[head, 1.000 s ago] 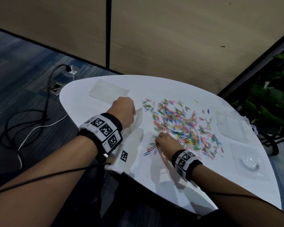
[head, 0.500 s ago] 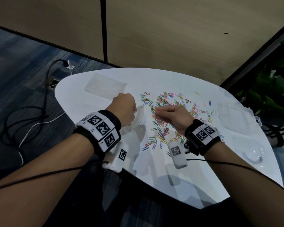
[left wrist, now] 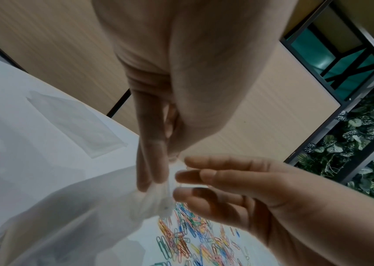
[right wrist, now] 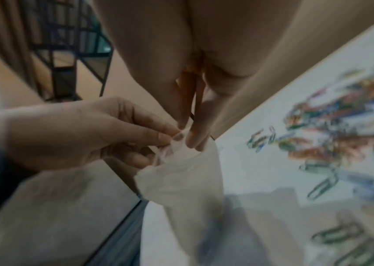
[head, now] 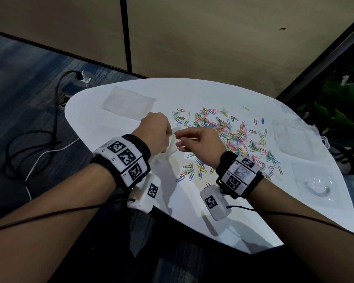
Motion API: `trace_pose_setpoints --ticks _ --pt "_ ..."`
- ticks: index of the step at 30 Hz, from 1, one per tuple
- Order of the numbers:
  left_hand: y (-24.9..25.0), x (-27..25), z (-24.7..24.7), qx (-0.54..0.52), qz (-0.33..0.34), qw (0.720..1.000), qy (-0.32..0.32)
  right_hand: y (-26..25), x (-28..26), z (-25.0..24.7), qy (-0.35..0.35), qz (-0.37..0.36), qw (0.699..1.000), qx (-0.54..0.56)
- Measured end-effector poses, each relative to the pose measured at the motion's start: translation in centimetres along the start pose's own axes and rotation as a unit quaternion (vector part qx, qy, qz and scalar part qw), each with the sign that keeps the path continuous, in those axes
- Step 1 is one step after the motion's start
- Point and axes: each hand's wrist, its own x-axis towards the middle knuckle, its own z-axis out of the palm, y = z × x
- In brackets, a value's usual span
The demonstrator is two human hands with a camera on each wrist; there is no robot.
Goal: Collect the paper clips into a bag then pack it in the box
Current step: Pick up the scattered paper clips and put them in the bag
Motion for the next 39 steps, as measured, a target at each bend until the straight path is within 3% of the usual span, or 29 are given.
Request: trace_pose_setpoints --ticks 3,5,8,9,11,18,22,26,29,31,34,37,39 --pt "-0.2 0.1 -0.5 0.0 -0.006 1.0 0.003 0.4 -0.8 -1.0 0.009 -0.112 0.973 -0.202" --pt "-0.5 0.1 -0.8 -0.002 -0.008 1.0 0.007 2.4 -1.9 -0.9 -0.08 -0.181 0.896 -0.398" --pt "-0.7 0.0 -1.1 0.008 -0.004 1.0 0.008 8.0 -3.8 0.2 -0.235 -0.312 0.736 -0.552" --pt "-0.8 -0.1 -1.2 0.007 -0.003 1.0 0.008 9.4 -4.4 0.4 -0.265 -0.32 0.705 -0.575" --pt "-0.7 -0.2 -1.3 0.001 -0.006 1.0 0.003 11.3 -4.7 -0.2 -0.285 -0.281 0.688 -0.605" --pt "-0.7 -0.2 -0.8 -0.007 -0.005 1.0 -0.009 12.0 -2.6 -4.0 -0.179 -0.185 0.696 -0.671" --pt "-0.6 -0.1 -0.8 -0.011 -0.01 1.0 -0.013 12.4 -0.8 -5.0 -0.149 -0.1 0.724 -0.666" --pt "-0.5 -0.2 -0.6 -0.008 -0.011 1.0 -0.011 12.3 0.1 -4.8 -0.125 -0.137 0.764 -0.618" --pt "-0.4 -0.1 -0.4 0.0 -0.007 1.0 -0.014 11.4 0.5 -4.4 -0.095 -0.144 0.775 -0.608" --pt "-0.5 -0.1 -0.2 0.005 -0.002 1.0 -0.021 10.8 0.8 -4.8 -0.072 -0.098 0.804 -0.581" --pt "-0.5 0.0 0.0 0.012 0.0 0.999 -0.033 9.3 1.1 -6.0 -0.001 0.011 0.886 -0.464" --pt "-0.5 0.1 0.2 0.017 -0.003 0.999 -0.041 8.5 1.4 -7.8 0.068 0.157 0.944 -0.284" --pt "-0.3 0.1 0.3 0.018 -0.004 0.999 -0.042 7.5 1.5 -8.5 0.091 0.204 0.969 -0.103"
